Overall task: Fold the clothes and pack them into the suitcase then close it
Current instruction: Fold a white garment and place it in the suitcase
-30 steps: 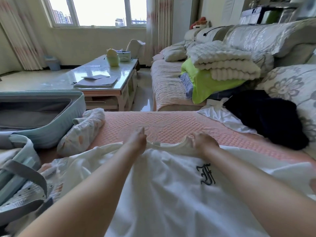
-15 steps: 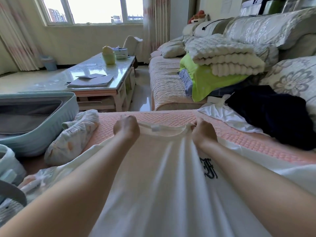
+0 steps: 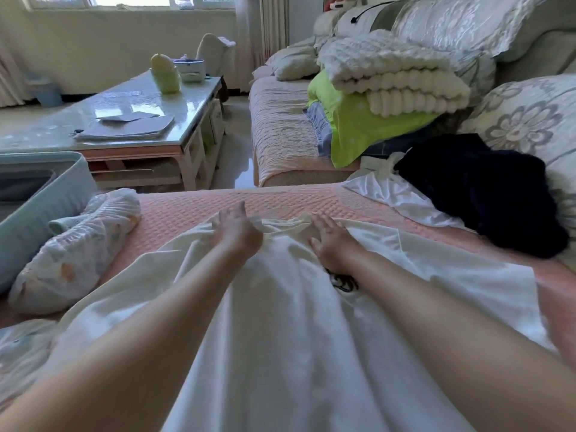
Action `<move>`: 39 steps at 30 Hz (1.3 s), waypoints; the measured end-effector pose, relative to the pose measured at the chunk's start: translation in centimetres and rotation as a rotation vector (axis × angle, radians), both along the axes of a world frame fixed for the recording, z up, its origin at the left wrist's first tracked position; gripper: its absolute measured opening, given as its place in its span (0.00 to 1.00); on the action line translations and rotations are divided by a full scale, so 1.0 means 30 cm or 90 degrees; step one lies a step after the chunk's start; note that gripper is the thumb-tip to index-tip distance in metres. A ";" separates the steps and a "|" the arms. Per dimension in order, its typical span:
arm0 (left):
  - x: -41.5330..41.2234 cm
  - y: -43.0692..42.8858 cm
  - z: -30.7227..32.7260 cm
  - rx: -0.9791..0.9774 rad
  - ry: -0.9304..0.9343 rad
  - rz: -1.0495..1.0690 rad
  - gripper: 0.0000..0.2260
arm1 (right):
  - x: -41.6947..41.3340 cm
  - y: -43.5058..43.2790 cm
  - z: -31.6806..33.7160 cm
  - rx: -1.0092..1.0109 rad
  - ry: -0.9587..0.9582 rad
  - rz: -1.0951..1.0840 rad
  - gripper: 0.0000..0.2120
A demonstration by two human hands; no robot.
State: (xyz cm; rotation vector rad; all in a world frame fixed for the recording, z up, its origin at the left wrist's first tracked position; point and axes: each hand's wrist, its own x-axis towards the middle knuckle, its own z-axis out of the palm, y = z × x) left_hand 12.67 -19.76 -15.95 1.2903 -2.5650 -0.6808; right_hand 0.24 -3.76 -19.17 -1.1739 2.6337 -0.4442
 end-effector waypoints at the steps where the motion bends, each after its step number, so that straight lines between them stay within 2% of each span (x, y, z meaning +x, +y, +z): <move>1: -0.013 0.031 -0.004 -0.025 -0.025 -0.022 0.31 | -0.007 0.020 0.011 -0.002 -0.013 0.005 0.31; 5: -0.065 0.188 -0.017 -0.143 -0.023 -0.147 0.26 | -0.023 0.163 0.041 -0.033 0.006 -0.004 0.30; 9: -0.079 0.379 0.007 -0.169 0.005 -0.326 0.25 | -0.012 0.398 0.078 -0.084 0.148 -0.080 0.20; 11: -0.073 0.480 0.030 -0.165 -0.016 -0.394 0.26 | -0.013 0.531 0.092 -0.058 0.227 -0.152 0.18; 13: -0.063 0.578 0.042 -0.141 -0.025 -0.424 0.26 | -0.011 0.661 0.095 0.058 0.263 -0.273 0.23; 15: -0.055 0.672 0.038 -0.122 -0.042 -0.460 0.27 | 0.005 0.774 0.095 0.202 0.217 -0.435 0.29; 18: -0.067 0.790 0.008 -0.118 -0.096 -0.504 0.29 | 0.025 0.858 0.088 0.188 0.113 -0.562 0.31; 20: -0.090 0.848 -0.024 -0.111 -0.127 -0.514 0.29 | 0.030 0.864 0.080 0.131 0.078 -0.524 0.26; 22: -0.112 0.890 -0.050 -0.112 -0.151 -0.518 0.30 | 0.033 0.864 0.082 0.089 0.063 -0.399 0.22; 25: -0.151 0.921 -0.049 -0.133 -0.122 -0.494 0.31 | -0.019 0.914 0.115 0.038 0.153 -0.306 0.15; 28: -0.172 0.942 -0.060 -0.182 -0.059 -0.472 0.32 | -0.127 0.998 0.170 0.099 0.239 -0.322 0.14; 30: -0.170 0.951 -0.089 -0.181 -0.106 -0.513 0.32 | -0.171 1.044 0.192 0.113 0.250 -0.358 0.14; 32: -0.159 0.955 -0.110 -0.183 -0.167 -0.544 0.32 | -0.173 1.058 0.188 0.182 0.309 -0.383 0.16; 33: -0.153 0.953 -0.111 -0.183 -0.177 -0.548 0.32 | -0.156 1.052 0.179 0.229 0.358 -0.371 0.17; 35: -0.134 0.948 -0.094 -0.177 -0.184 -0.556 0.32 | -0.099 1.020 0.164 0.212 0.412 -0.281 0.19; 36: -0.116 0.947 -0.081 -0.174 -0.187 -0.563 0.32 | -0.057 1.003 0.162 0.153 0.376 -0.227 0.19; 38: -0.066 0.941 -0.060 -0.178 -0.187 -0.564 0.32 | 0.027 0.967 0.154 0.044 0.220 -0.141 0.23; 39: -0.034 0.936 -0.053 -0.186 -0.188 -0.557 0.32 | 0.067 0.955 0.147 0.051 0.137 -0.110 0.24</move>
